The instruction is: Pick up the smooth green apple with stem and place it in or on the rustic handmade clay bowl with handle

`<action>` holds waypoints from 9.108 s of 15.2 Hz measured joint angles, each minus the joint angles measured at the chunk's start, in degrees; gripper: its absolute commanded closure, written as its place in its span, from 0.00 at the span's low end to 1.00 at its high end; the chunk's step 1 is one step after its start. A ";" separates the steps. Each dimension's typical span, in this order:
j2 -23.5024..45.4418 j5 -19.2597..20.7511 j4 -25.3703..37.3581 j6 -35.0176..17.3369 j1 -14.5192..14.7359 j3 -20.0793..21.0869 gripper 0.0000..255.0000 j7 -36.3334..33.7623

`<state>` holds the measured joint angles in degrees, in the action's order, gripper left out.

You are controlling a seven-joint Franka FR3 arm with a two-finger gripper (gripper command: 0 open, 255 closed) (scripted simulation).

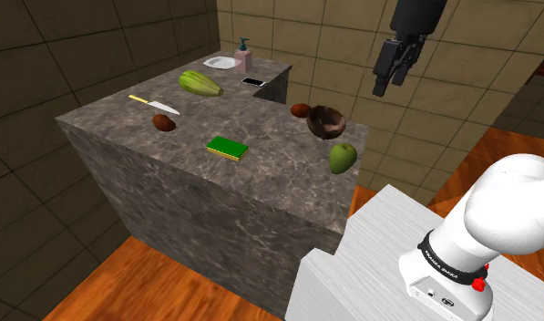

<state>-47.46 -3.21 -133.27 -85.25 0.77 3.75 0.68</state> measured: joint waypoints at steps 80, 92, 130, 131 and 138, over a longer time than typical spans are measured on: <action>26.85 4.56 9.33 -6.88 -10.51 2.65 1.00 -18.43; 49.96 8.17 37.51 -2.13 -14.01 -1.14 1.00 -11.86; 61.16 8.97 39.33 -11.72 -15.54 -2.36 0.00 -10.06; 61.41 8.93 40.91 -10.39 -15.33 -2.24 0.00 -10.26; 62.57 8.91 47.62 -4.82 -15.14 -2.16 0.00 -9.97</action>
<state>15.11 5.69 -85.65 -90.08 -14.37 1.58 -9.28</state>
